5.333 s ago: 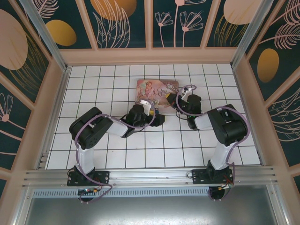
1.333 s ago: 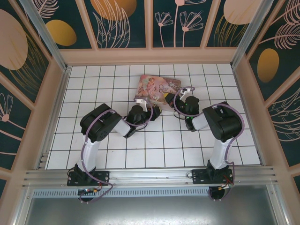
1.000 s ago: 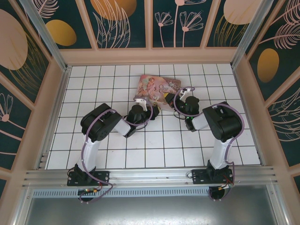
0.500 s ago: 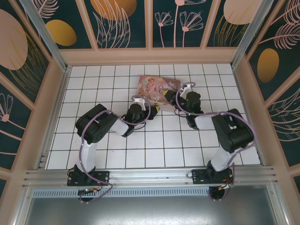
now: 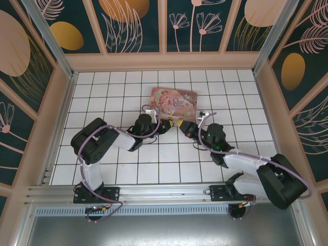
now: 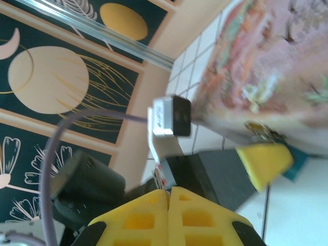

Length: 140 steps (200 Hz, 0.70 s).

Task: Unlock a padlock with a key

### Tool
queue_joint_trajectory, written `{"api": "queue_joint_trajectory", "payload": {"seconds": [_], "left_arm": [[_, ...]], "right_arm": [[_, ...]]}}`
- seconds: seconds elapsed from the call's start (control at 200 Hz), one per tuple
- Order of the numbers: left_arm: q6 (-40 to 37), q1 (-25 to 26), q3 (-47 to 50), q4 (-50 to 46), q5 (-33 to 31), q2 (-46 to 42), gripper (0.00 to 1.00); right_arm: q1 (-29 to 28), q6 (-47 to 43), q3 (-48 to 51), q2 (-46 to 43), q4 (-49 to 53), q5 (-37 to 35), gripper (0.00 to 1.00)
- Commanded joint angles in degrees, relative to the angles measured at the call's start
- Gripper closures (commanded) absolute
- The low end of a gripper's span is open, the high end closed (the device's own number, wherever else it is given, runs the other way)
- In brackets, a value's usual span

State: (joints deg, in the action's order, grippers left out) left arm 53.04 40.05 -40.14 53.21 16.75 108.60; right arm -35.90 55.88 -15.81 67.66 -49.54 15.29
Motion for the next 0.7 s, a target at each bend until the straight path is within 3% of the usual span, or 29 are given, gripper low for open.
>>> {"api": "queue_joint_trajectory", "payload": {"seconds": [0.0,0.265,0.696], "left_arm": [[3.03,0.00,0.40,1.83,4.75,-2.90,1.00],[6.20,0.01,0.68,0.59,9.45,-6.01,1.00],[12.72,-0.02,0.61,1.32,14.94,-8.64,1.00]], "right_arm": [[-2.44,2.07,4.64,-3.40,-0.72,-5.65,1.00],[-7.89,5.27,12.34,-5.81,-4.10,-13.04,1.00],[-8.91,6.97,12.81,-5.81,-4.14,-17.24,1.00]]}}
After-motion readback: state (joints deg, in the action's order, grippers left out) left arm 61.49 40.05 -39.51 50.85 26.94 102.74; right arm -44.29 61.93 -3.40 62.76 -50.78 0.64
